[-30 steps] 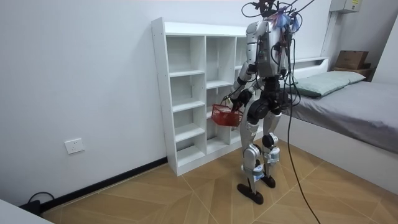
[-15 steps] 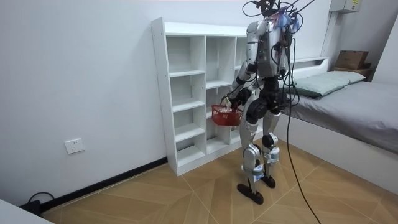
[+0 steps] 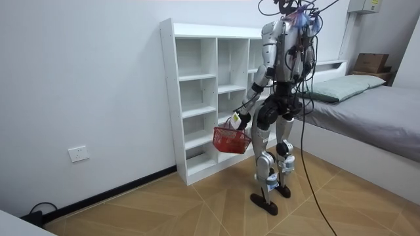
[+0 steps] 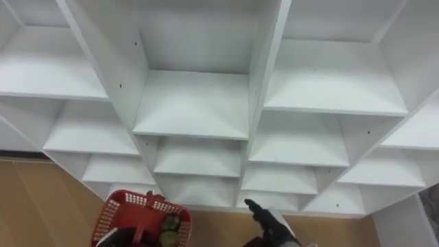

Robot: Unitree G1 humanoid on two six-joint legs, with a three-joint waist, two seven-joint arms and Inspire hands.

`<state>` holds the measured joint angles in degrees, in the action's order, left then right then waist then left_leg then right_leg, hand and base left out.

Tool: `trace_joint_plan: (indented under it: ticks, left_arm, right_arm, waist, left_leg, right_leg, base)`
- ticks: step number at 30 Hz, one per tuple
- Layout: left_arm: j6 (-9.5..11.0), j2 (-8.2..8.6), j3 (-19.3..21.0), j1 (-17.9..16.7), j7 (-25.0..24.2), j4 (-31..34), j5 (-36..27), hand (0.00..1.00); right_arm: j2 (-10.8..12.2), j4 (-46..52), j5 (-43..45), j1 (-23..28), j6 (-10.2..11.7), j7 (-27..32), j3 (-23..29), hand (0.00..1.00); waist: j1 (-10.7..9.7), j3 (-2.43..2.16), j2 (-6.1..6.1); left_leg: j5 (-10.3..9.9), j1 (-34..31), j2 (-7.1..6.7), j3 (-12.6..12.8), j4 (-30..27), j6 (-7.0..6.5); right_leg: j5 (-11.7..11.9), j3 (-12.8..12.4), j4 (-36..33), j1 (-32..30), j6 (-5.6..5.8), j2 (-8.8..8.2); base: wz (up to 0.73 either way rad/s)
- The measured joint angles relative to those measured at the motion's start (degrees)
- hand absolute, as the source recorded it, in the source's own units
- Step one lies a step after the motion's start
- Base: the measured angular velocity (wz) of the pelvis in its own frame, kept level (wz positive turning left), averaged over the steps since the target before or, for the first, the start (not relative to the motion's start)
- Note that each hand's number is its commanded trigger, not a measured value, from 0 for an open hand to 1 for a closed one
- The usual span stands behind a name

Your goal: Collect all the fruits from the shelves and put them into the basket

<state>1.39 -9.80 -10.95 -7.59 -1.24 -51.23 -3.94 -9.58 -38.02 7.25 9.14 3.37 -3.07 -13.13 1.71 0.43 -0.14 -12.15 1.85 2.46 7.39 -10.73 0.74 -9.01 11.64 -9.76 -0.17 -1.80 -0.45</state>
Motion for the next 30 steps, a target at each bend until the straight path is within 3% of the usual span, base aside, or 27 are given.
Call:
trace_joint_plan:
  ticks: [6, 16, 19, 21, 25, 30]
  left_arm:
    - [0.06, -0.12, 5.48, -2.1, 3.14, -2.85, 3.55, 1.0]
    - [0.04, -0.06, 6.93, -4.65, 5.62, -2.89, 7.46, 1.0]
    - [-0.02, 0.03, 7.95, -4.66, 6.59, -3.72, 9.28, 1.0]
    - [-0.53, 0.52, 9.69, -5.41, 7.53, -3.95, 9.75, 1.0]
    - [-1.67, 0.77, 12.15, -5.94, 8.81, -3.93, 11.26, 1.0]
    - [-4.73, 1.07, 13.19, -6.71, 10.21, -5.8, 13.62, 1.0]
  right_arm:
    - [-0.09, -2.27, 0.06, 3.61, 1.25, 1.98, 3.96, 0.0]
    - [0.44, -10.75, -0.46, 5.46, 2.31, 3.84, 8.25, 0.0]
    - [0.49, -16.37, -3.49, 4.48, 2.32, 4.38, 9.82, 0.0]
    - [0.57, -19.42, -7.51, 4.43, 2.28, 5.41, 11.06, 0.0]
    - [0.17, -23.61, -8.79, 4.49, 1.29, 6.82, 12.33, 0.0]
    - [0.47, -27.19, -6.57, 5.2, -3.71, 7.05, 12.28, 0.0]
  waist:
    - [-0.17, -0.02, 0.27]
    - [-1.44, -0.5, -0.18]
    - [-1.63, -0.69, -0.44]
    - [-1.97, -0.57, -0.49]
    - [-2.11, -0.65, -0.57]
    - [-2.86, -0.34, -0.65]
  left_leg:
    - [0.0, 1.89, 0.0, 0.24, 0.88, 0.0]
    - [0.0, 2.71, -0.02, 0.29, 1.19, 0.0]
    - [0.0, 2.96, 0.02, 0.28, 1.25, 0.0]
    - [0.0, 3.72, -0.03, 0.32, 1.47, 0.0]
    - [0.0, 3.91, -0.11, 0.31, 1.58, 0.0]
    - [-0.03, 5.66, -0.15, 0.06, 1.65, 0.0]
  right_leg:
    - [-0.02, -0.57, 0.24, 1.17, 0.04, 0.13]
    - [0.02, -1.63, 1.0, 1.44, 0.08, 0.39]
    - [0.16, -2.23, 1.12, 2.4, 0.12, 0.6]
    - [0.15, -2.23, 1.33, 3.16, 0.16, 0.63]
    - [0.1, -2.14, 1.51, 3.38, 0.22, 0.66]
    - [0.02, -2.48, 1.66, 4.43, 0.29, 0.52]
  base:
    - [-0.04]
    - [-0.05]
    - [-0.07]
    - [0.0]
    - [0.0]
    - [-0.03]
